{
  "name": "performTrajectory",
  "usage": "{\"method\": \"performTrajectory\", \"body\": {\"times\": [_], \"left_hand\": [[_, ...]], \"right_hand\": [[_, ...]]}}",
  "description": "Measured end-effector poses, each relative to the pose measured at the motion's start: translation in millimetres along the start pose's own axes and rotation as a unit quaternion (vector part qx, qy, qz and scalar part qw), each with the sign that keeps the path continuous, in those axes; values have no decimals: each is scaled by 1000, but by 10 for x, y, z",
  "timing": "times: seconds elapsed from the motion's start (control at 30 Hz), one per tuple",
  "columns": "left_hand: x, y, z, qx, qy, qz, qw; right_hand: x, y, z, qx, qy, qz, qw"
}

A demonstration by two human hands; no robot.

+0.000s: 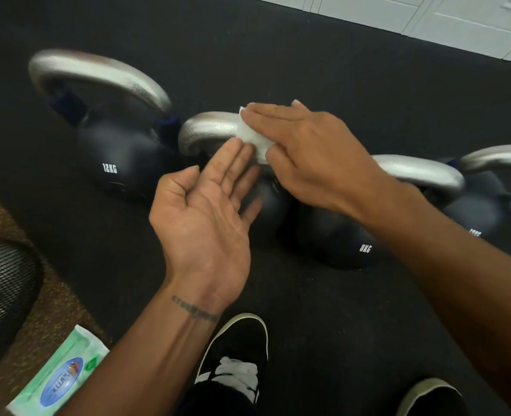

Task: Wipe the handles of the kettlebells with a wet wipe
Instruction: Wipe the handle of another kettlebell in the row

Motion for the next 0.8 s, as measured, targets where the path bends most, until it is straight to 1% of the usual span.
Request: {"method": "performTrajectory", "body": {"times": [0.1, 0.13, 0.2, 0.23, 0.27, 0.3, 0.33, 0.37, 0.4, 0.43, 0.47, 0.5, 0.57, 0.67, 0.77, 0.8], "left_hand": [[-16, 29, -74, -21, -14, -23, 999], [-21, 43, -112, -43, -24, -29, 998], [-19, 106, -205, -130, -67, -58, 988], [-6, 149, -289, -188, -106, -80, 973], [17, 167, -405, -276, -156, -93, 944], [26, 138, -510, -402, -199, -83, 890], [13, 90, -558, -540, -224, -57, 809], [-4, 59, -562, -655, -237, -31, 717], [-26, 57, -559, -730, -242, -13, 639], [-51, 68, -552, -773, -242, 0, 587], [-74, 76, -544, -796, -241, 12, 555], [-91, 73, -538, -811, -241, 20, 533], [-116, 88, -546, -830, -243, 25, 502], [-126, 92, -575, -858, -247, 18, 450], [-142, 122, -522, -887, -248, 3, 390], [-151, 138, -501, -892, -249, -4, 378]], "right_hand": [[-67, 104, -72, -75, -23, -1, 997], [-99, 140, -104, -82, -29, 9, 996], [-176, 179, -134, -52, -33, 54, 997], [-236, 189, -177, -73, -28, 71, 994], [-305, 188, -247, -166, -37, 86, 982], [-376, 166, -331, -294, -52, 98, 949], [-450, 130, -422, -393, -70, 110, 910], [-525, 74, -480, -448, -81, 139, 879], [-594, 23, -513, -466, -84, 174, 864], [-636, -13, -516, -470, -81, 206, 854], [-662, -59, -517, -469, -77, 237, 847], [-683, -100, -539, -472, -77, 264, 838], [-700, -167, -572, -484, -90, 308, 814], [-709, -294, -550, -502, -86, 389, 768], [-726, -331, -524, -529, -107, 413, 734], [-725, -324, -524, -529, -111, 415, 732]]}}
Point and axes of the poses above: each hand's wrist, its own x-axis away from the middle knuckle, its own y-axis out of the back of the hand, z = x × y, the point moved 8 cm from there along -x, towards the middle knuckle, and after that the axes turned 11 degrees about z, right-handed, at the moved point
